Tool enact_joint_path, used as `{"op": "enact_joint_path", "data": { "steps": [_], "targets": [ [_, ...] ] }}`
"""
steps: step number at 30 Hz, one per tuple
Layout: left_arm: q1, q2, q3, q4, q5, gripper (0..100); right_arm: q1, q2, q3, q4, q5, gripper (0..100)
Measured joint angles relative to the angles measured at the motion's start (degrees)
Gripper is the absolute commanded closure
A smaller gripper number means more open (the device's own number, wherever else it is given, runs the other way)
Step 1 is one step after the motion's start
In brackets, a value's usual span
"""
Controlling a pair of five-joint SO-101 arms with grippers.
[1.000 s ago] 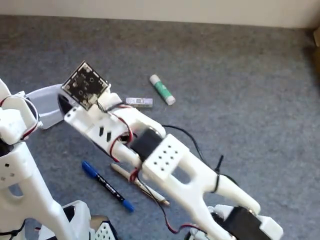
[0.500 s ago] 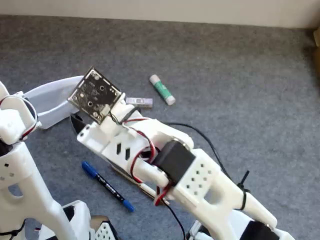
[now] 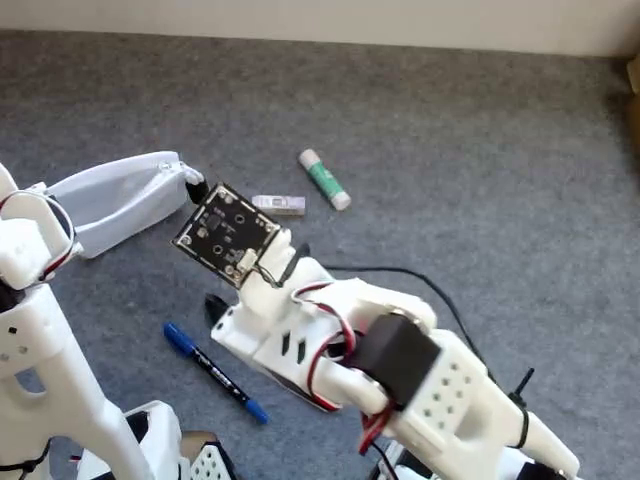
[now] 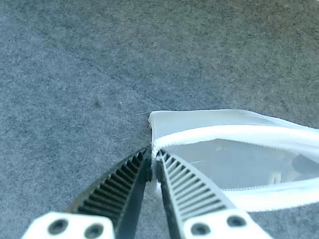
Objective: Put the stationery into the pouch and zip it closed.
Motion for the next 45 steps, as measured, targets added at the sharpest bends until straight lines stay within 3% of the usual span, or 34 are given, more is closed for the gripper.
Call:
{"op": "enact_joint_path", "data": {
  "steps": [6,20,45],
  "targets": [
    [0.0,0.0,0.0,-0.1,0.0,99,1.0,0.0,12.2,-1.8,-2.5,83.2],
    [0.0,0.0,0.0,-0.1,0.0,99,3.0,0.0,32.2,-17.7,-2.5,83.2],
    [0.0,0.0,0.0,-0.1,1.2,99,-0.9,37.5,16.4,-19.0,-2.5,83.2]
  ]
}}
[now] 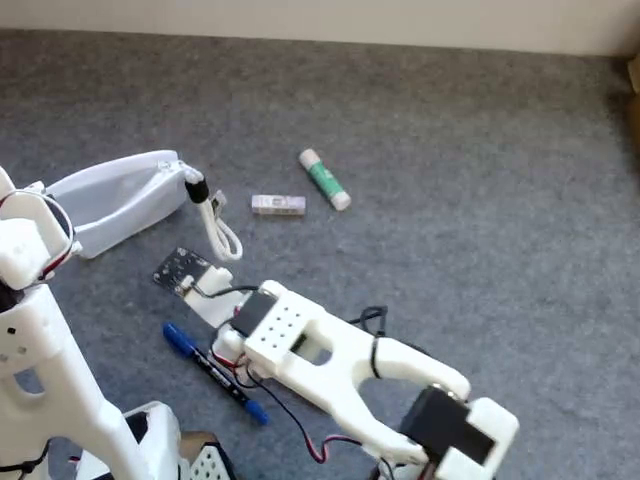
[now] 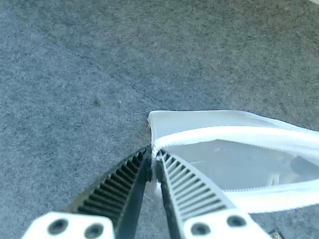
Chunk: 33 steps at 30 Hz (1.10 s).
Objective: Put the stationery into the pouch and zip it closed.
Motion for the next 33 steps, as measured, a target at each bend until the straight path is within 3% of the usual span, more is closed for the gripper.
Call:
{"op": "enact_joint_path", "data": {
  "steps": [10,23,29,33],
  "targets": [
    [0.0,0.0,0.0,0.0,0.0,99,0.0,10.2,-6.1,0.0,0.0,83.2],
    [0.0,0.0,0.0,0.0,0.0,99,0.0,10.8,-6.3,0.0,0.0,83.5],
    [0.0,0.0,0.0,0.0,0.0,99,1.8,10.8,-6.3,0.0,0.0,96.5],
    [0.0,0.0,0.0,0.0,0.0,99,2.7,10.8,-6.3,0.0,-0.1,97.7]
  ]
}}
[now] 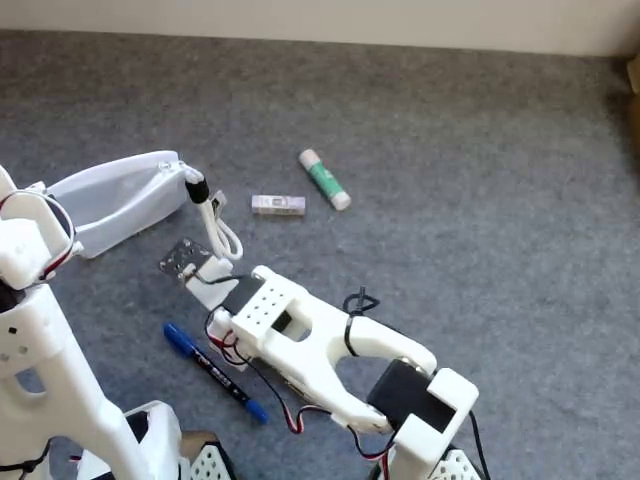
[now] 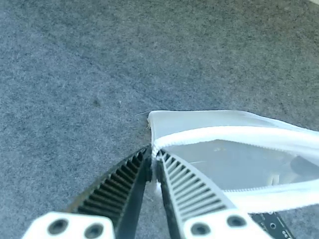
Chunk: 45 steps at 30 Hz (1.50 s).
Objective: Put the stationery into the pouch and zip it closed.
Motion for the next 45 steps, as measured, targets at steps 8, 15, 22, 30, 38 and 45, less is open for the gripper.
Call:
{"op": "enact_joint_path", "data": {
  "steps": [8,15,22,30,38,45],
  "targets": [
    [0.0,0.0,0.8,-0.4,0.0,99,0.1,0.0,0.0,0.0,0.0,99.4],
    [0.0,0.0,3.2,-3.3,0.0,99,0.1,0.0,0.0,0.0,0.0,99.5],
    [0.0,0.0,3.3,-3.4,0.0,99,0.2,-6.9,4.9,-0.3,0.0,99.5],
    [0.0,0.0,3.3,-3.4,0.2,99,0.7,-23.8,13.0,0.0,0.0,99.5],
    [0.0,0.0,3.3,-3.4,0.2,99,0.7,-41.8,18.7,0.0,0.0,99.5],
    [0.0,0.0,3.3,-3.4,0.2,99,0.7,-54.7,20.4,0.0,0.0,99.5]
  ]
}}
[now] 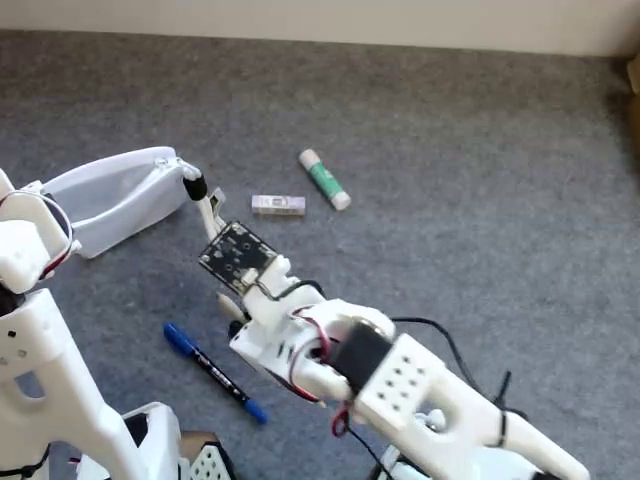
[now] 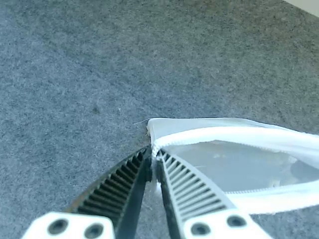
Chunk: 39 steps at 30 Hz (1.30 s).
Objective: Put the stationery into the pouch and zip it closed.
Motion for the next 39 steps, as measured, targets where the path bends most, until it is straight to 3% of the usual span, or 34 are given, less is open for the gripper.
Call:
{"op": "enact_joint_path", "data": {
  "steps": [11,39],
  "targets": [
    [0.0,0.0,0.0,0.0,0.0,99,0.0,-13.0,0.0,-3.3,0.0,99.5],
    [0.0,0.0,0.1,0.0,0.0,99,3.8,-14.3,-0.2,-41.8,0.0,99.5]
  ]
}}
